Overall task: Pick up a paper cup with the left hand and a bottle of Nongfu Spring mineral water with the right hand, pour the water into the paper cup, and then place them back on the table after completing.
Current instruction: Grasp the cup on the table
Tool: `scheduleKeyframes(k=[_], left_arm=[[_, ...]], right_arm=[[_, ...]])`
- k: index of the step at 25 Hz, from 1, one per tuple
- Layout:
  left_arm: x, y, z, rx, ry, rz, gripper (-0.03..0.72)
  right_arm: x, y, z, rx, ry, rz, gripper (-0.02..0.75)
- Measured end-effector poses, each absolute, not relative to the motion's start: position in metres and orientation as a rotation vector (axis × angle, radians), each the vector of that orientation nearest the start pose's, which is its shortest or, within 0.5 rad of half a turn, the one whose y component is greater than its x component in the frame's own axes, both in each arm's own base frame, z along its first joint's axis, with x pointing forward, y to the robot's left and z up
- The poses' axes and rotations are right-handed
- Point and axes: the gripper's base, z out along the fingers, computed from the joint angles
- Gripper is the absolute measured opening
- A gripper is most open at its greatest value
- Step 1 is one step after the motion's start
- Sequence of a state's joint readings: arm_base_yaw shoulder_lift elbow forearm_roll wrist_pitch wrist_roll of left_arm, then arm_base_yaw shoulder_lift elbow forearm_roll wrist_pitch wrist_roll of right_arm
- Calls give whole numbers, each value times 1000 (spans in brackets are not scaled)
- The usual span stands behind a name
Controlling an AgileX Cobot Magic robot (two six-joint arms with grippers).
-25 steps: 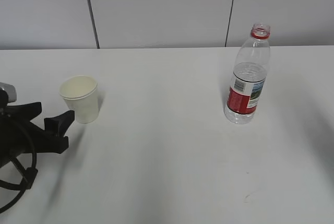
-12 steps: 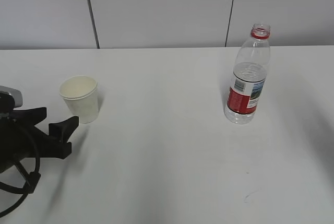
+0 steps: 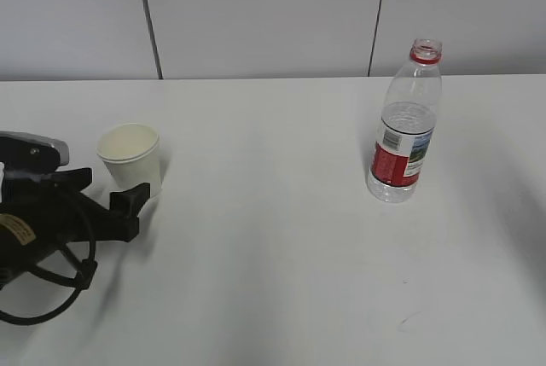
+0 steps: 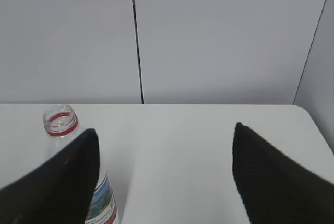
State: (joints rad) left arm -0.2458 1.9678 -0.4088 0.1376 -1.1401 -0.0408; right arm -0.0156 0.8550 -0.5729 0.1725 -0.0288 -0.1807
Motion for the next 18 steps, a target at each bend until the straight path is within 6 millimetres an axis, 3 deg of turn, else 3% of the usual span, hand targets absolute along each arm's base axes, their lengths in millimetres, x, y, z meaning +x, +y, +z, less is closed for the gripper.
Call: scheduleKeyframes(k=[13, 18], left_arm=[[319, -90, 61, 317, 1856, -266, 587], [326, -91, 56, 308, 1856, -261, 587]], right_arm=[[184, -4, 321, 12, 1718, -25, 587], [184, -4, 321, 12, 1718, -25, 587]])
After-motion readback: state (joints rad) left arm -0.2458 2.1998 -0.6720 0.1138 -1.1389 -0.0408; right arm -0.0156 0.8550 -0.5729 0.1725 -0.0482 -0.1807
